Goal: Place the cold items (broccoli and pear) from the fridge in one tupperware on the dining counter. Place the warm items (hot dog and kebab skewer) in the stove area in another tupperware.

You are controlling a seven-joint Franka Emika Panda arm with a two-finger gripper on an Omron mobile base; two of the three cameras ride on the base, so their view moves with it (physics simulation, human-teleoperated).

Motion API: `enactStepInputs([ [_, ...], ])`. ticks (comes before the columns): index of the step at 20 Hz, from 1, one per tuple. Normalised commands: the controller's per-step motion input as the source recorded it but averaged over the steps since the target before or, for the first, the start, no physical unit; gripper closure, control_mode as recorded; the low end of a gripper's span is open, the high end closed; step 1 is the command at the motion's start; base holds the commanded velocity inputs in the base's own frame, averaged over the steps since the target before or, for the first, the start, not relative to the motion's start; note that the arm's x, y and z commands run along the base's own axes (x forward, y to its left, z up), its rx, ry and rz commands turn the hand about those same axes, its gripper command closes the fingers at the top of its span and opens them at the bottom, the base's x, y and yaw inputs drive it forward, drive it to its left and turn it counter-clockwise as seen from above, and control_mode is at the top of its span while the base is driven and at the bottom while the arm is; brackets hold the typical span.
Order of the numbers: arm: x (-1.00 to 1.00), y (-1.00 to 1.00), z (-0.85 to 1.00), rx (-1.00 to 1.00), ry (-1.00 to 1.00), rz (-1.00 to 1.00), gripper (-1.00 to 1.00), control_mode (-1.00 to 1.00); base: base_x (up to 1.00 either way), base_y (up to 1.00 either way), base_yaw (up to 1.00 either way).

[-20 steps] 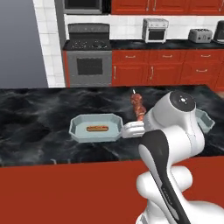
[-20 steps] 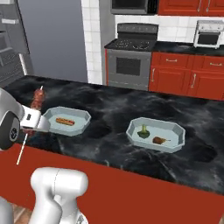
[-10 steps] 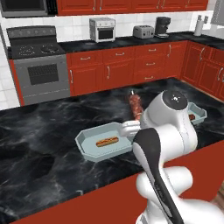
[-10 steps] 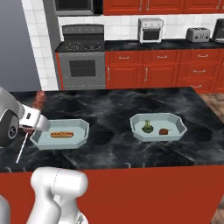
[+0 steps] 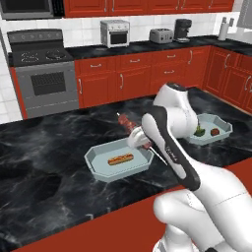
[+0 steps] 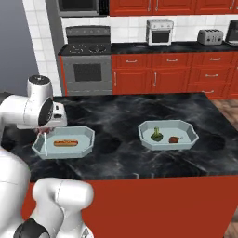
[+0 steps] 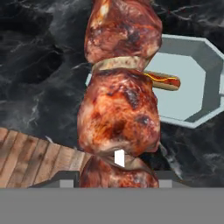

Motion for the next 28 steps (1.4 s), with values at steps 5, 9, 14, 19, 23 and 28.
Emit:
enactStepInputs([
  [5, 0.34, 0.00, -0.68, -0.20, 0.00, 1.00, 1.00, -1.00, 0.00, 0.00, 0.00],
  [9, 0.44, 0.01, -0.55, -0.31, 0.04, 0.93, 1.00, -1.00, 0.00, 0.00, 0.00],
  [14, 0.62, 0.00, -0.39, -0.22, 0.05, 0.82, 1.00, -1.00, 0.00, 0.00, 0.00],
  [19, 0.53, 0.00, -0.38, -0.07, 0.00, 0.54, 1.00, -1.00, 0.00, 0.00, 0.00],
  [23, 0.38, -0.01, -0.33, -0.01, 0.00, 0.15, 1.00, -1.00, 0.00, 0.00, 0.00],
  [28, 0.69, 0.00, -0.31, 0.00, 0.01, 0.00, 1.00, -1.00, 0.00, 0.00, 0.00],
])
